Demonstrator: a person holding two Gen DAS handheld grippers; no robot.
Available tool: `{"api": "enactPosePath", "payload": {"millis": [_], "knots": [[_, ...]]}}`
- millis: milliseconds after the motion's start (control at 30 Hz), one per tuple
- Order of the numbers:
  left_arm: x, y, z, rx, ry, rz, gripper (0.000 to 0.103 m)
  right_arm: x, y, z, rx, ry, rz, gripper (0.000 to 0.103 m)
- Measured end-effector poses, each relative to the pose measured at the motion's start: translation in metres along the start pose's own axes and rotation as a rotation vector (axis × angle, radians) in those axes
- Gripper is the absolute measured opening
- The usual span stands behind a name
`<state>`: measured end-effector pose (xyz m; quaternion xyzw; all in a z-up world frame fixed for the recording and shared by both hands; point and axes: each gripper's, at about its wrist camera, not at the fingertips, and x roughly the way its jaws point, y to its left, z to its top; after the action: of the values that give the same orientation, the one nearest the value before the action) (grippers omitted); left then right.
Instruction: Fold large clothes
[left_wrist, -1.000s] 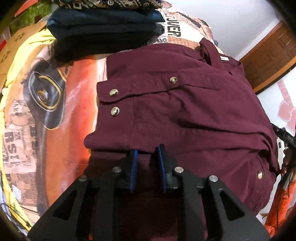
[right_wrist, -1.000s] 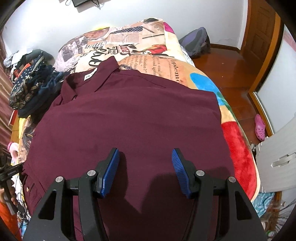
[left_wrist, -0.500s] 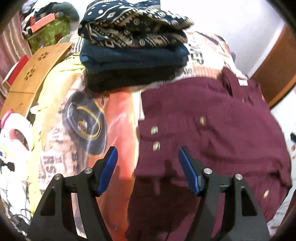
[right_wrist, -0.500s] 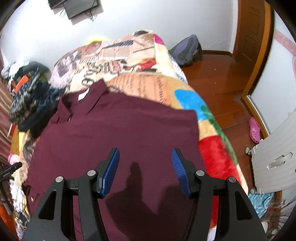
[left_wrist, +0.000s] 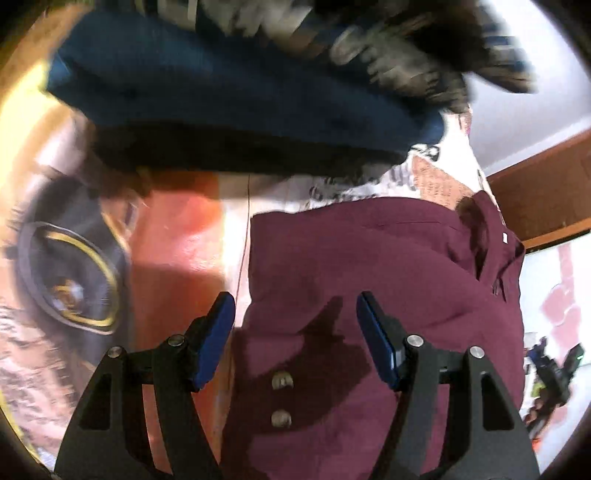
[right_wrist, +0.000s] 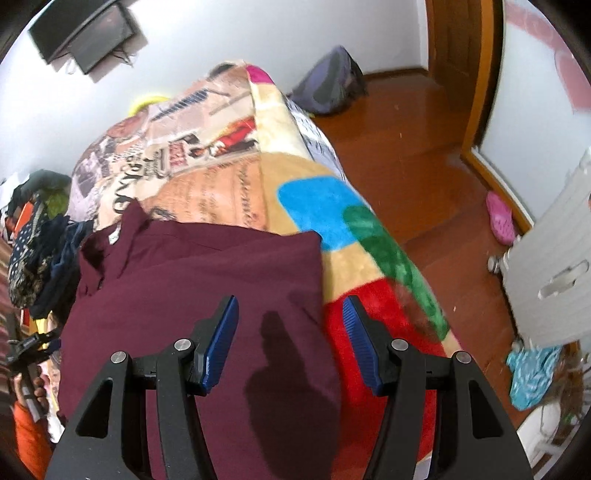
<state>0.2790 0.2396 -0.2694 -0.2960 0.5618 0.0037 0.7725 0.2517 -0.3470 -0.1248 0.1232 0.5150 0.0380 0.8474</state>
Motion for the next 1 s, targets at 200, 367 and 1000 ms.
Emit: {"api": "enactPosePath", "payload": {"millis": [200,367,1000], "knots": [[0.036,0.016,0.003,-0.077,0.066,-0.124,0.079,0.035,-0.004,0.009,0.004,0.085,0.024,0.055],[0.044,0.004,0.007,-0.041,0.054,-0.161,0.092,0.062,-0.006,0.022,0.012,0.126,0.052,0.055],[-0.031,-0.101,-0.029,0.344,-0.237,0.211,0.007,-0.016,0.030,0.020,-0.111,-0.169,0.023,0.007]]}}
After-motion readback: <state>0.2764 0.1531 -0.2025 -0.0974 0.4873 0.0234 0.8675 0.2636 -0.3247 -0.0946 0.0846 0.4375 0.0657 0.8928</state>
